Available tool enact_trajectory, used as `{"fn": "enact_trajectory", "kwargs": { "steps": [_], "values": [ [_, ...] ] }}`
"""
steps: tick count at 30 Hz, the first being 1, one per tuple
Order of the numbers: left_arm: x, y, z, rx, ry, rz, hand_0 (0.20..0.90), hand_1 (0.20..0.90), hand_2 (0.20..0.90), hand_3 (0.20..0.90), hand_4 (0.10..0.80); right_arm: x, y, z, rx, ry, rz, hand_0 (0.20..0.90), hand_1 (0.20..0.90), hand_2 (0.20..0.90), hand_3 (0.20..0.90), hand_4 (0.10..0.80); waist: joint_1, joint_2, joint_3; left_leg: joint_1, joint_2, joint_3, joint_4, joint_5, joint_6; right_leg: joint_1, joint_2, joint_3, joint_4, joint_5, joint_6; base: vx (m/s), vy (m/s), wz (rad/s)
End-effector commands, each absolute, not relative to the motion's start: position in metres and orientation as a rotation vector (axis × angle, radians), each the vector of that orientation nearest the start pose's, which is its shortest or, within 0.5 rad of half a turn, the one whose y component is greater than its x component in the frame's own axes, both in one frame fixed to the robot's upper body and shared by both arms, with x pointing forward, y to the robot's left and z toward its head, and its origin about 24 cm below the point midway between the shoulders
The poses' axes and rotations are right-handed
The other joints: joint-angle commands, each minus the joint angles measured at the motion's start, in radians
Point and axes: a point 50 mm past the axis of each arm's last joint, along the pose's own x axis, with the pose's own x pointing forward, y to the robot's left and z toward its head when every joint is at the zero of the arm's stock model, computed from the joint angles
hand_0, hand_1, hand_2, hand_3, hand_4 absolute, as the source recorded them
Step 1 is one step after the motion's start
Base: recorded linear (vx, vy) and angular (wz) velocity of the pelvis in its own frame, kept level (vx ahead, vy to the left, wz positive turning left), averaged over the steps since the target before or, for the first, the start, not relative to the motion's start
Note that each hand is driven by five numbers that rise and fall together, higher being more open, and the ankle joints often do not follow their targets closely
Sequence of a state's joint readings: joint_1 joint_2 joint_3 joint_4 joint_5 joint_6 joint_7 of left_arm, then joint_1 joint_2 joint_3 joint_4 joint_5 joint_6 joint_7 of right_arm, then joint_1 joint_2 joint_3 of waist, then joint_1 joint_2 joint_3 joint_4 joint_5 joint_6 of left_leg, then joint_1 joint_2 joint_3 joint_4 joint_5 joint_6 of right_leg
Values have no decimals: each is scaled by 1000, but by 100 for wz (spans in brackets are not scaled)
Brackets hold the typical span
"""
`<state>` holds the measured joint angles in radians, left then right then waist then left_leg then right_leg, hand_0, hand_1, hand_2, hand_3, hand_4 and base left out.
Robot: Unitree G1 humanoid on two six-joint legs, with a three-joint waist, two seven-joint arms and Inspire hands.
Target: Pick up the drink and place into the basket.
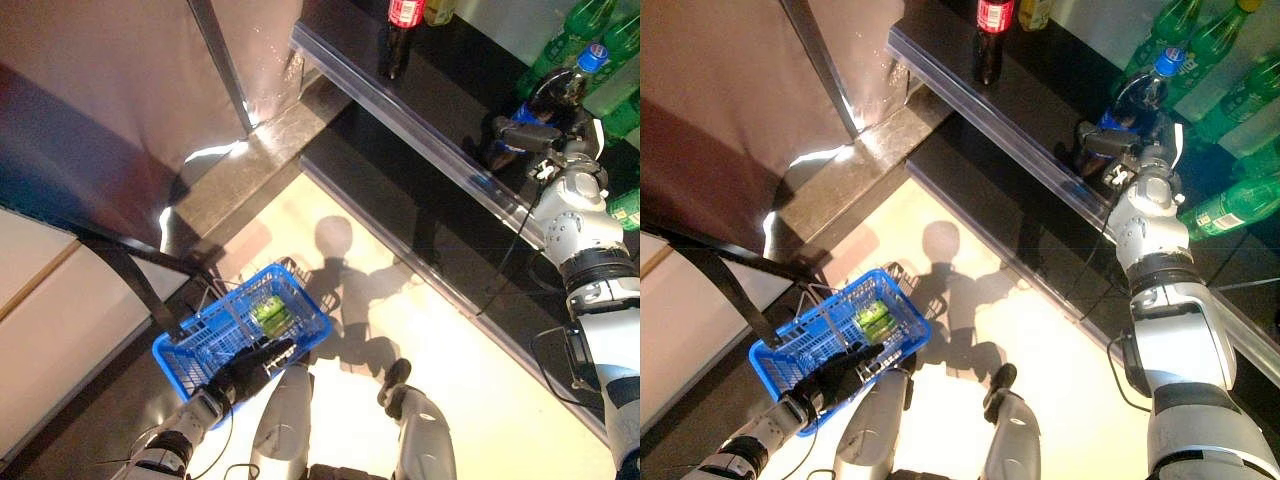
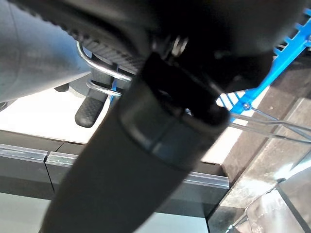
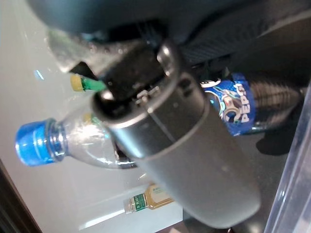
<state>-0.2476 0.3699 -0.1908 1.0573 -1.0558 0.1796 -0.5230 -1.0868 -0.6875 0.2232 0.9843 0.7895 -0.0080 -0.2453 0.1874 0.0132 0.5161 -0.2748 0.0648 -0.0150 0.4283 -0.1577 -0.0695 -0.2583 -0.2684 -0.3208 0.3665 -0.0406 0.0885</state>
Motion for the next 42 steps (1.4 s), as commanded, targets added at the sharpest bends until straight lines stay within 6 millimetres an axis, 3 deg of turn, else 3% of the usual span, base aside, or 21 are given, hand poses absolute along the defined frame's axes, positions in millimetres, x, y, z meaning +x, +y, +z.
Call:
{"fn": "enact_trajectory", "kwargs": {
  "steps": [1, 9, 10, 12, 13, 14, 24, 25, 30, 31, 42],
  "values": [
    [200, 210, -99, -834, 715, -249, 300, 300, 300, 200, 100, 381, -300, 314, 188, -465, -373, 900, 900, 900, 900, 800, 31, 4, -77, -43, 34, -18, -68, 124, 18, -27, -65, 10, 80, 0, 19, -4, 25, 3],
    [198, 209, -100, -833, 716, -262, 300, 300, 300, 200, 100, 383, -298, 317, 296, -486, -343, 900, 900, 900, 900, 800, 43, 12, -78, -47, 23, -21, -78, 123, 24, -42, -75, 1, 90, -3, 21, 0, 0, 0],
    [199, 208, -100, -833, 715, -264, 300, 300, 300, 200, 100, 383, -299, 318, 297, -485, -353, 747, 747, 747, 722, 622, 45, 13, -78, -48, 21, -21, -81, 124, 25, -43, -75, 0, 90, -3, 22, 0, 0, 0],
    [197, 208, -100, -831, 717, -267, 300, 300, 300, 200, 100, 383, -299, 317, 311, -483, -357, 300, 300, 300, 200, 100, 47, 12, -82, -38, 22, -27, -81, 101, 21, -37, -73, 8, 97, -25, 34, 34, -8, 4],
    [197, 208, -100, -827, 718, -271, 300, 300, 300, 200, 100, 383, -300, 318, 330, -485, -357, 300, 300, 300, 200, 100, 50, 14, -77, -48, 18, -23, -85, 123, 26, -45, -77, -4, 92, -4, 24, 76, -21, 5],
    [197, 208, -100, -826, 719, -270, 300, 300, 300, 200, 100, 383, -300, 317, 334, -483, -358, 300, 300, 300, 200, 100, 49, 13, -82, -39, 19, -29, -84, 101, 22, -39, -73, 6, 97, -25, 36, -6, -4, 4],
    [197, 207, -101, -818, 718, -284, 300, 300, 300, 200, 100, 384, -301, 315, 371, -480, -359, 300, 300, 300, 200, 100, 55, 12, -84, -41, 16, -28, -100, 106, 25, -42, -73, 0, 86, -18, 38, -13, -4, 4],
    [198, 206, -100, -815, 715, -285, 300, 300, 300, 200, 100, 384, -300, 315, 375, -483, -357, 300, 300, 300, 200, 100, 55, 12, -78, -51, 16, -20, -102, 128, 29, -49, -77, -12, 78, 3, 27, -113, 6, 0],
    [200, 206, -99, -815, 711, -288, 300, 300, 300, 200, 100, 385, -298, 315, 378, -495, -354, 300, 300, 300, 200, 100, 54, 12, -82, -41, 17, -25, -110, 109, 24, -41, -70, -2, 73, -14, 39, -3, -5, -1],
    [200, 206, -99, -814, 711, -289, 300, 300, 300, 200, 100, 385, -298, 316, 375, -502, -355, 300, 300, 300, 200, 100, 56, 13, -76, -49, 16, -18, -110, 130, 28, -46, -74, -15, 68, 7, 28, -100, 0, -2],
    [205, 211, -94, -803, 687, -279, 300, 300, 300, 200, 100, 384, -276, 328, 221, -582, -230, 300, 300, 300, 200, 100, 50, -4, -86, -25, 22, -15, -128, 112, 19, -17, -59, -12, 39, -3, 40, 6, -13, 1]
  ]
}}
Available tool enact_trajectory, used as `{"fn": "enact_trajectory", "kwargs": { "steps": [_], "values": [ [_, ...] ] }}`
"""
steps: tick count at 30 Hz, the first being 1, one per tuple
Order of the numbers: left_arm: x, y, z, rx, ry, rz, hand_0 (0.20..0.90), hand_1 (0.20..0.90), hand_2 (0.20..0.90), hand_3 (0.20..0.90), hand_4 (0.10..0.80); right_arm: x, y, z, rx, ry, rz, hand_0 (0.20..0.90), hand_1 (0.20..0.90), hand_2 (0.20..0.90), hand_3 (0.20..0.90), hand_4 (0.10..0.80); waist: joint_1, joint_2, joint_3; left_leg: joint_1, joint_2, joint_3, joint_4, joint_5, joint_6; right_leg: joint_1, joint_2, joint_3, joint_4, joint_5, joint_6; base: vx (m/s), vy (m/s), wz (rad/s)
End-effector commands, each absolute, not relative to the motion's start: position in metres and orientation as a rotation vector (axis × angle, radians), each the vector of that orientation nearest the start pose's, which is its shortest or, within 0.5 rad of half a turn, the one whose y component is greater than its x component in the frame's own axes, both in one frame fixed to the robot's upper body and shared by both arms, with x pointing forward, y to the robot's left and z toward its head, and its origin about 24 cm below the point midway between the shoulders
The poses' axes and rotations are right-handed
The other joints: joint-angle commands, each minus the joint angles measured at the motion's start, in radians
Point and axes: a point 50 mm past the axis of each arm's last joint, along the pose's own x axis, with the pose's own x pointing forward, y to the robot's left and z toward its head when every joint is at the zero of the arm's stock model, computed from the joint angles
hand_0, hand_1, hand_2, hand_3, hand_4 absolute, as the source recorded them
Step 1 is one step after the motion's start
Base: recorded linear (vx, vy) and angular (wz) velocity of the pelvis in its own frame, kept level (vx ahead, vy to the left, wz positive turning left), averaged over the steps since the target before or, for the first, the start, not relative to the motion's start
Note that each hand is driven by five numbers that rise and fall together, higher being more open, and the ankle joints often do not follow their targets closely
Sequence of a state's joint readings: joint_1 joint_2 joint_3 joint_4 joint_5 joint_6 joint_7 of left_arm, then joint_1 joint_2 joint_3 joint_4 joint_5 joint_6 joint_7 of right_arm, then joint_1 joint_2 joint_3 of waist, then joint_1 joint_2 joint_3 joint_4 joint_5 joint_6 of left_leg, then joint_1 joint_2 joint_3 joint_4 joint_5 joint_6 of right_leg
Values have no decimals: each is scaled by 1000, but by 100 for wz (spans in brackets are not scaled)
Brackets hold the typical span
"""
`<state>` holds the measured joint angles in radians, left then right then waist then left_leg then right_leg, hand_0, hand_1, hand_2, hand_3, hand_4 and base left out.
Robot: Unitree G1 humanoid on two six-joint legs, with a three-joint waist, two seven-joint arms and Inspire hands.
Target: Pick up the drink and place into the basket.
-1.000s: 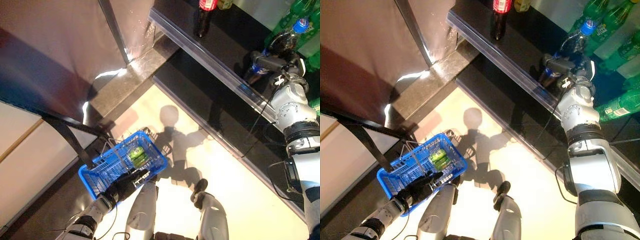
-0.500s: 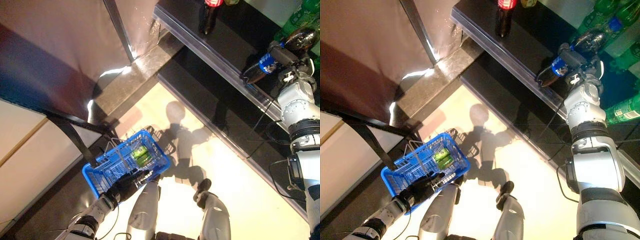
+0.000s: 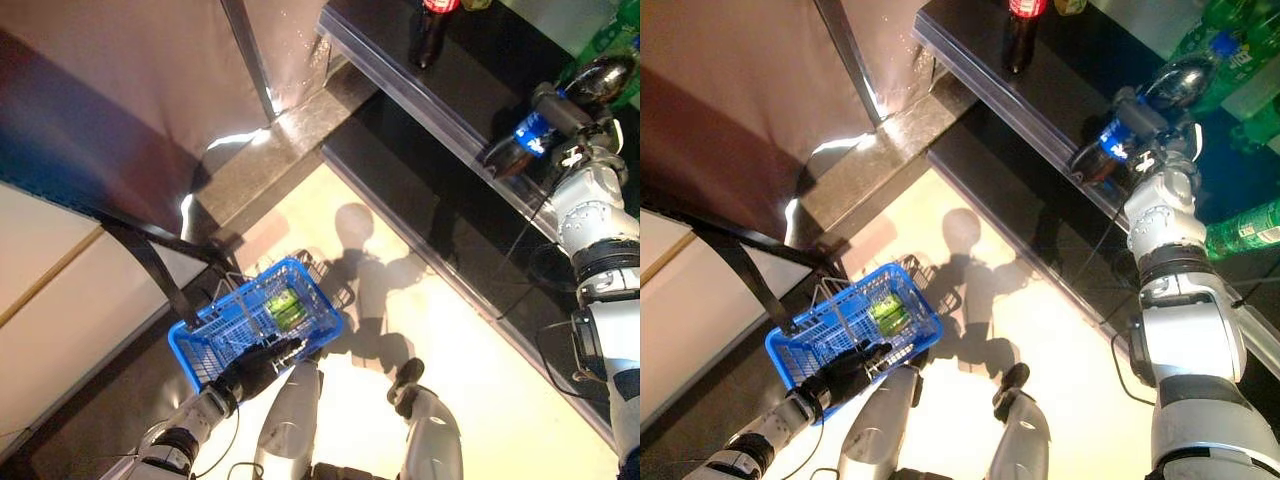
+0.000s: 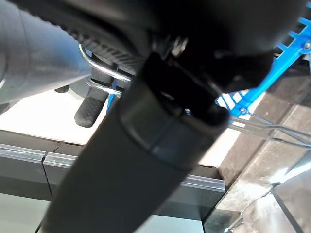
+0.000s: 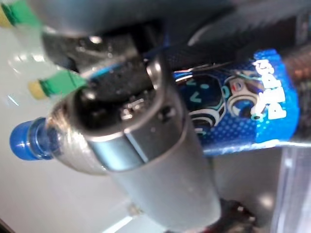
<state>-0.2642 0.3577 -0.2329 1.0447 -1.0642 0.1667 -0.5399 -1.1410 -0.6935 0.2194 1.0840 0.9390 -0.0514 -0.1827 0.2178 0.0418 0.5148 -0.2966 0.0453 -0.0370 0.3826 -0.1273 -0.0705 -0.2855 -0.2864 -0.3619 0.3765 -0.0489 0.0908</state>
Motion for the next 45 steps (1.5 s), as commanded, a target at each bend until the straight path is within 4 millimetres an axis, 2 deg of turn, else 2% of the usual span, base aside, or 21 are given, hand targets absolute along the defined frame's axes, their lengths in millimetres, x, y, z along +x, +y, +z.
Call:
{"fn": "enact_trajectory", "kwargs": {
  "steps": [1, 3, 4, 8, 14, 19, 28, 36, 45],
  "values": [
    [205, 212, -94, -803, 686, -279, 300, 300, 300, 200, 100, 383, -273, 329, 204, -592, -214, 300, 300, 300, 200, 100, 18, -34, -87, -2, 42, 8, -82, 81, 20, 14, -40, 28, 27, 6, 37, 0, 0, 0],
    [206, 213, -93, -799, 683, -277, 300, 300, 300, 200, 100, 382, -268, 330, 163, -613, -184, 300, 300, 300, 200, 100, 15, -38, -89, 3, 44, 10, -83, 81, 19, 20, -37, 27, 23, 7, 37, -48, -4, -2],
    [206, 213, -93, -800, 680, -275, 300, 300, 300, 200, 100, 381, -265, 331, 150, -622, -170, 300, 300, 300, 200, 100, 14, -38, -87, -5, 44, 18, -87, 106, 25, 17, -39, 14, 13, 30, 25, -95, 0, -5],
    [205, 213, -93, -799, 678, -266, 300, 300, 300, 200, 100, 378, -253, 334, 46, -662, -126, 300, 300, 300, 200, 100, 8, -42, -96, 16, 47, 23, -104, 110, 21, 42, -29, 13, -13, 32, 25, -24, -1, -1],
    [197, 214, -98, -802, 693, -250, 300, 300, 300, 200, 100, 371, -232, 336, -101, -707, -34, 300, 300, 300, 200, 100, -3, -55, -138, 97, 57, 47, -195, 133, 7, 132, -3, 4, -118, 51, 33, 33, -4, -4],
    [187, 213, -104, -815, 702, -230, 300, 300, 300, 200, 100, 364, -223, 332, -135, -723, 18, 300, 300, 300, 200, 100, -14, -66, -185, 173, 64, 77, -297, 160, -4, 210, 16, 0, -214, 70, 43, 78, 29, -8],
    [176, 212, -111, -840, 711, -186, 300, 300, 300, 200, 100, 355, -215, 309, -175, -697, 104, 300, 300, 300, 200, 100, -38, -80, -304, 267, 72, 134, -421, 200, -16, 301, 33, -11, -325, 106, 52, 54, 25, -4],
    [176, 208, -110, -877, 687, -186, 300, 300, 300, 200, 100, 351, -204, 280, -177, -629, 176, 300, 300, 300, 200, 100, -48, -86, -395, 334, 82, 162, -458, 203, -26, 375, 47, -26, -391, 120, 50, 62, -7, 2],
    [199, 201, -91, -908, 569, -238, 300, 300, 300, 200, 100, 346, -184, 255, -162, -595, 255, 300, 300, 300, 200, 100, -57, -79, -440, 371, 95, 180, -470, 202, -34, 424, 65, -41, -431, 129, 43, -7, -34, 2]
  ]
}}
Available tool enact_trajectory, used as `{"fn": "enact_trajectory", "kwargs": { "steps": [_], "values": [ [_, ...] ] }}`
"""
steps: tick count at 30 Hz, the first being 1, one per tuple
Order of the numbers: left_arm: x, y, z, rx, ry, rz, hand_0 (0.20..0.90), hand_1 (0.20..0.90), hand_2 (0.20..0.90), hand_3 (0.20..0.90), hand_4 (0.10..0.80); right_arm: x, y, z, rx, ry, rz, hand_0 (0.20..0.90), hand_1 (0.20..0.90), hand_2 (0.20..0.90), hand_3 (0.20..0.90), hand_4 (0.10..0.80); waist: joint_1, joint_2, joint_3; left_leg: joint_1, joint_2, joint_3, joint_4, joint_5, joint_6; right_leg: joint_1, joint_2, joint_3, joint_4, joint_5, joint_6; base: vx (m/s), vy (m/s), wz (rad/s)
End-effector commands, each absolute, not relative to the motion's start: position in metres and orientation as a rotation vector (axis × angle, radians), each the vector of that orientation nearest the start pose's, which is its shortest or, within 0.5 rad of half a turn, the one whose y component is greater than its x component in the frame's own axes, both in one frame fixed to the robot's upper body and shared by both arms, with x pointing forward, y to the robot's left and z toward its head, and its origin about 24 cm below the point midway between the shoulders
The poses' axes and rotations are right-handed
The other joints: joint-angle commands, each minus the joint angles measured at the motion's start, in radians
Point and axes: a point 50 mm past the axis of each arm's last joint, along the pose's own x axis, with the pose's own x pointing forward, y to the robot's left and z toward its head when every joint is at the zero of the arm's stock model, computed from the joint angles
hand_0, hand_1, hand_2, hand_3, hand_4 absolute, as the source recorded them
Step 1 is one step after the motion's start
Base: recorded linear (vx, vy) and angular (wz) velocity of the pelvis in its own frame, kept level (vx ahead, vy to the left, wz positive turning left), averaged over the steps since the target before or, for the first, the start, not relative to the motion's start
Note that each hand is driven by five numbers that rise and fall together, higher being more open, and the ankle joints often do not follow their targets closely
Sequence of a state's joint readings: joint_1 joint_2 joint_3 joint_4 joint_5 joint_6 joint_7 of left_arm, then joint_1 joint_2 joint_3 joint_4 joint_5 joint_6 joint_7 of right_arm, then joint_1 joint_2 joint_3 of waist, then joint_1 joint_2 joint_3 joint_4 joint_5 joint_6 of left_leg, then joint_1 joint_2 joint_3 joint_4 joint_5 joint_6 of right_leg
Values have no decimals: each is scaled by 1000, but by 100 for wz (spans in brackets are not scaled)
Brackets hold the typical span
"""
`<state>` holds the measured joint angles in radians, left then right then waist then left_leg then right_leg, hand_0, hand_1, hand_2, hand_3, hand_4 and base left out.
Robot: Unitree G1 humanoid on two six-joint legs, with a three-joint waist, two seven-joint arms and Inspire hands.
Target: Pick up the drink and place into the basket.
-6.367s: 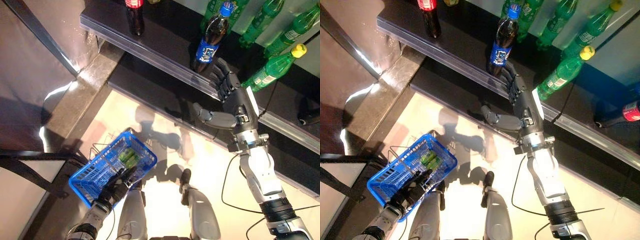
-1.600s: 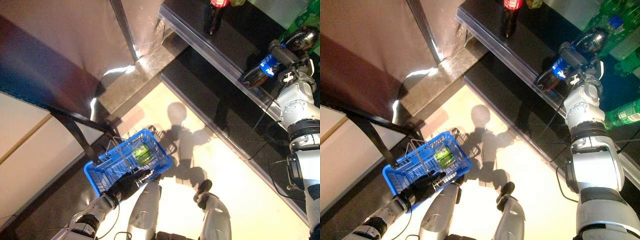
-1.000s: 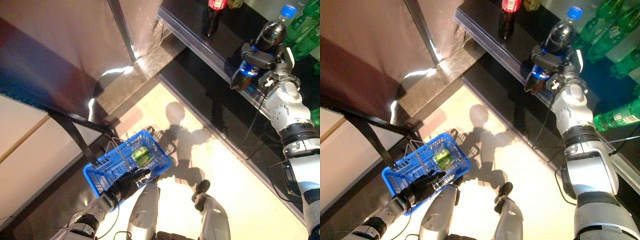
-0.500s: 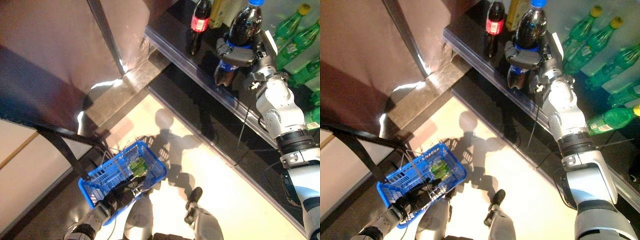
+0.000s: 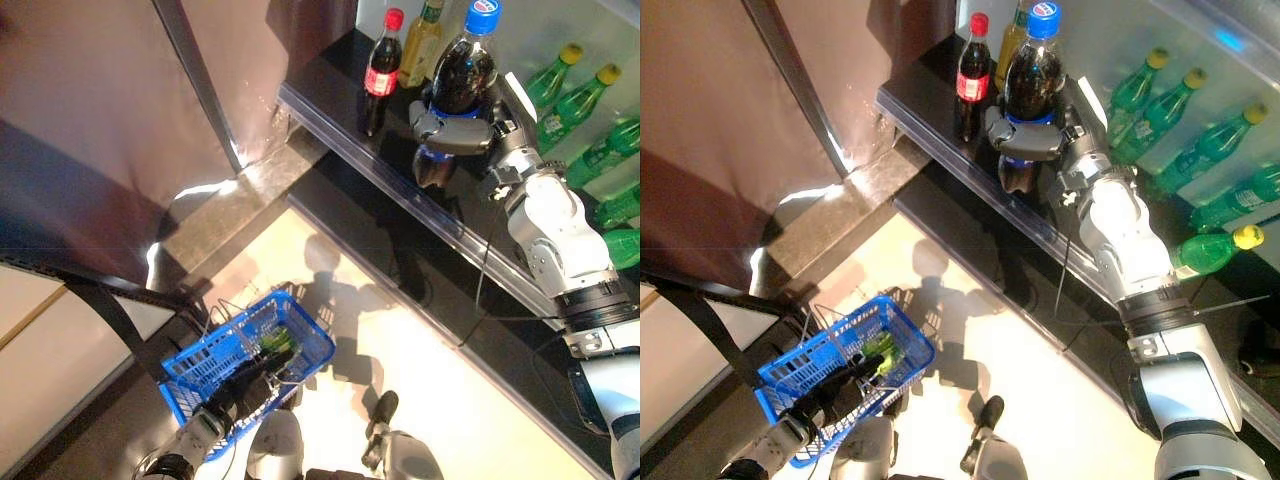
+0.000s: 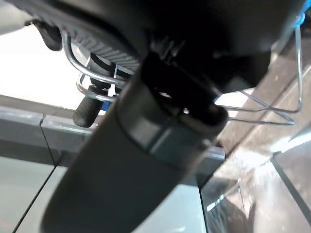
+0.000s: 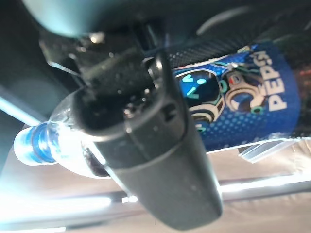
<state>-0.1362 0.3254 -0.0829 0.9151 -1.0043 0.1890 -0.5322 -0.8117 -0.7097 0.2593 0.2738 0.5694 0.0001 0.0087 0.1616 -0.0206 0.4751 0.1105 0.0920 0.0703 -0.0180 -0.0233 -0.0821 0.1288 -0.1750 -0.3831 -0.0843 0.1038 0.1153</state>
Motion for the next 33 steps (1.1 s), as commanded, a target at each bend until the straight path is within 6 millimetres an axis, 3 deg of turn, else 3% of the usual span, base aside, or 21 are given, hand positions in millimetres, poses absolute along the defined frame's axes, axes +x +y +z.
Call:
{"fn": "enact_trajectory", "kwargs": {
  "steps": [1, 12, 33],
  "values": [
    [200, 201, -90, -911, 557, -244, 300, 300, 300, 200, 100, 345, -183, 254, -159, -595, 261, 300, 300, 300, 200, 100, -1, -16, -401, -35, 48, 72, -69, 98, -22, 12, -45, -20, 29, -24, 17, -34, -46, 0],
    [223, 182, -62, -949, 366, -396, 300, 300, 300, 200, 100, 337, -163, 235, -130, -589, 325, 300, 300, 300, 200, 100, 8, -3, -409, -21, 51, 60, -69, 106, -24, 42, -29, -42, 28, -35, 2, -16, -19, 3],
    [244, 152, 10, -981, 78, -689, 300, 300, 300, 200, 100, 326, -154, 216, -104, -552, 382, 300, 300, 300, 200, 100, 41, -6, -407, -28, 45, 32, -69, 109, -25, 61, -20, -77, 20, -38, -1, -6, 2, 5]
  ]
}}
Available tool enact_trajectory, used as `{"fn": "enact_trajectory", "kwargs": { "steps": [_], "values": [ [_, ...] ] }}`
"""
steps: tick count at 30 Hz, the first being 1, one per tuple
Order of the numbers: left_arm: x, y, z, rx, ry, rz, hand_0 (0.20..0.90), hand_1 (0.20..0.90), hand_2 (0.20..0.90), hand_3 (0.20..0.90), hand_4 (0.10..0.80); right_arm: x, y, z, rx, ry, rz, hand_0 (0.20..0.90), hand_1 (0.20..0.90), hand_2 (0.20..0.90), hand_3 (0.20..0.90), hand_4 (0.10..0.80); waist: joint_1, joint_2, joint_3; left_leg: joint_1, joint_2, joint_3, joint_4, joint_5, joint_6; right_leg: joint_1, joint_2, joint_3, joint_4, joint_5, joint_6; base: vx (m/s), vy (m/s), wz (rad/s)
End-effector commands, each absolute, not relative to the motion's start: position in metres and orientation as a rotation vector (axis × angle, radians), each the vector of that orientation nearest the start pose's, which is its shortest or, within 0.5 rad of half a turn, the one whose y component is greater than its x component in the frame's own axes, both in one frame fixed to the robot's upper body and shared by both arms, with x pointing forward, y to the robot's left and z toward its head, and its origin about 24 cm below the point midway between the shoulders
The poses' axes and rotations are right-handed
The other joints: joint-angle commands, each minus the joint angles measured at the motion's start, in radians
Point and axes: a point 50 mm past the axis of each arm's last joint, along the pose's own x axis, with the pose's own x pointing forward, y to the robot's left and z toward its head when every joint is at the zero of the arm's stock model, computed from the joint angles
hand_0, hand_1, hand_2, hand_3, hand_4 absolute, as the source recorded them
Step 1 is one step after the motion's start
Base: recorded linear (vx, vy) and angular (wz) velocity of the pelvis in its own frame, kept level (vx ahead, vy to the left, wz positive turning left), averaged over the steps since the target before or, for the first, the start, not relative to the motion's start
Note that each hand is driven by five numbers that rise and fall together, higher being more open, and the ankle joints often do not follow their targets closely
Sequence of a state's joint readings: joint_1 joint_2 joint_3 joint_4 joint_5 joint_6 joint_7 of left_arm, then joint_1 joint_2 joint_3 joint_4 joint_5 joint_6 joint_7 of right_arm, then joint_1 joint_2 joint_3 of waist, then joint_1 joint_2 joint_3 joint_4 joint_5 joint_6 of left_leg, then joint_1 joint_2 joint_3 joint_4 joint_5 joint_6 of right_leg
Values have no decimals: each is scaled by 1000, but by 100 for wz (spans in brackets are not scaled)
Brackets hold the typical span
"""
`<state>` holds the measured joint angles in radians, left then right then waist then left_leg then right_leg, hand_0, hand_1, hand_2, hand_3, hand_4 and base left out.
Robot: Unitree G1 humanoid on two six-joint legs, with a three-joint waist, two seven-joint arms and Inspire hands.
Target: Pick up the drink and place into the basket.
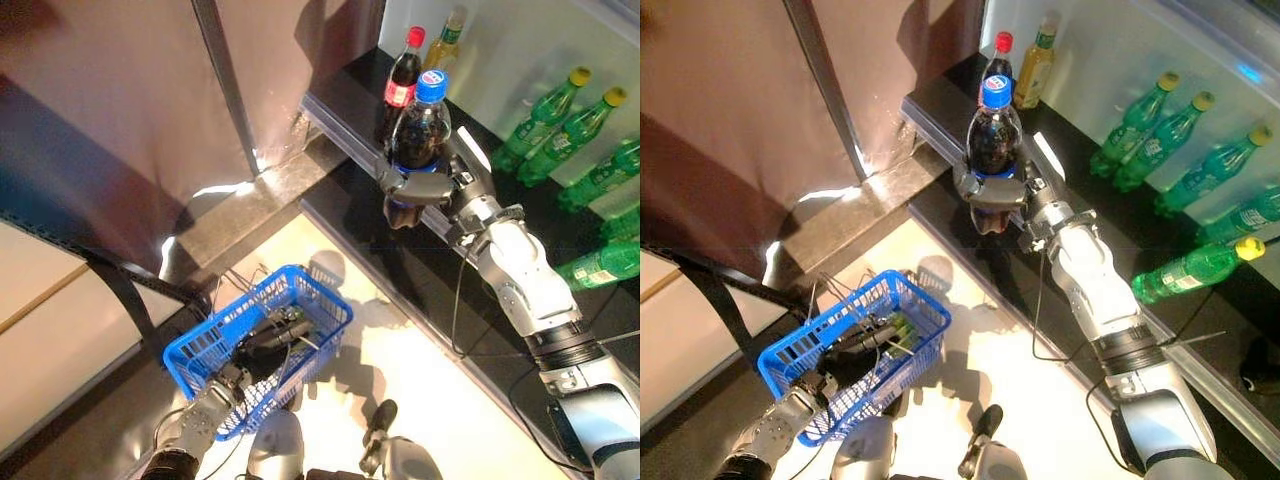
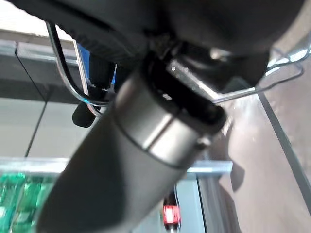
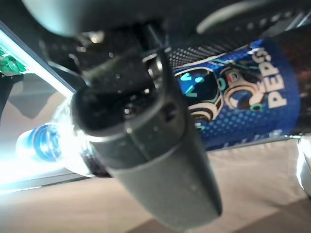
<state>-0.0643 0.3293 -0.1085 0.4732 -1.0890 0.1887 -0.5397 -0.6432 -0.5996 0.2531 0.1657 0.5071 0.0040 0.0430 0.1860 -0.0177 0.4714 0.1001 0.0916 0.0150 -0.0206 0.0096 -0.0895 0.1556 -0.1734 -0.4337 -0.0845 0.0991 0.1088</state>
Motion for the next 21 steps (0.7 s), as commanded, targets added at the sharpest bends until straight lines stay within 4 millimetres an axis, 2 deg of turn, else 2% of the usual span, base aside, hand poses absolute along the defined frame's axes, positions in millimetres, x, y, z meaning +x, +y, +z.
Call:
{"fn": "enact_trajectory", "kwargs": {
  "steps": [1, 13, 21],
  "values": [
    [245, 150, 18, -983, 51, -715, 300, 300, 300, 200, 100, 325, -154, 215, -98, -551, 387, 300, 300, 300, 200, 100, 20, -10, -404, -19, 45, 86, -67, 76, -17, 36, -21, -29, 18, -33, 7, 0, 0, 0],
    [249, 135, 61, -967, -64, -866, 300, 300, 300, 200, 100, 317, -144, 204, -97, -535, 435, 300, 300, 300, 200, 100, 31, -14, -408, -25, 37, 65, -67, 73, -12, 36, -22, -36, 18, -32, 12, -1, -4, 6],
    [246, 127, 88, -915, -145, -977, 300, 300, 300, 200, 100, 314, -136, 195, -171, -509, 471, 300, 300, 300, 200, 100, 38, -18, -409, -23, 34, 59, -67, 70, -11, 39, -24, -41, 15, -29, 17, 0, 0, 0]
  ]
}}
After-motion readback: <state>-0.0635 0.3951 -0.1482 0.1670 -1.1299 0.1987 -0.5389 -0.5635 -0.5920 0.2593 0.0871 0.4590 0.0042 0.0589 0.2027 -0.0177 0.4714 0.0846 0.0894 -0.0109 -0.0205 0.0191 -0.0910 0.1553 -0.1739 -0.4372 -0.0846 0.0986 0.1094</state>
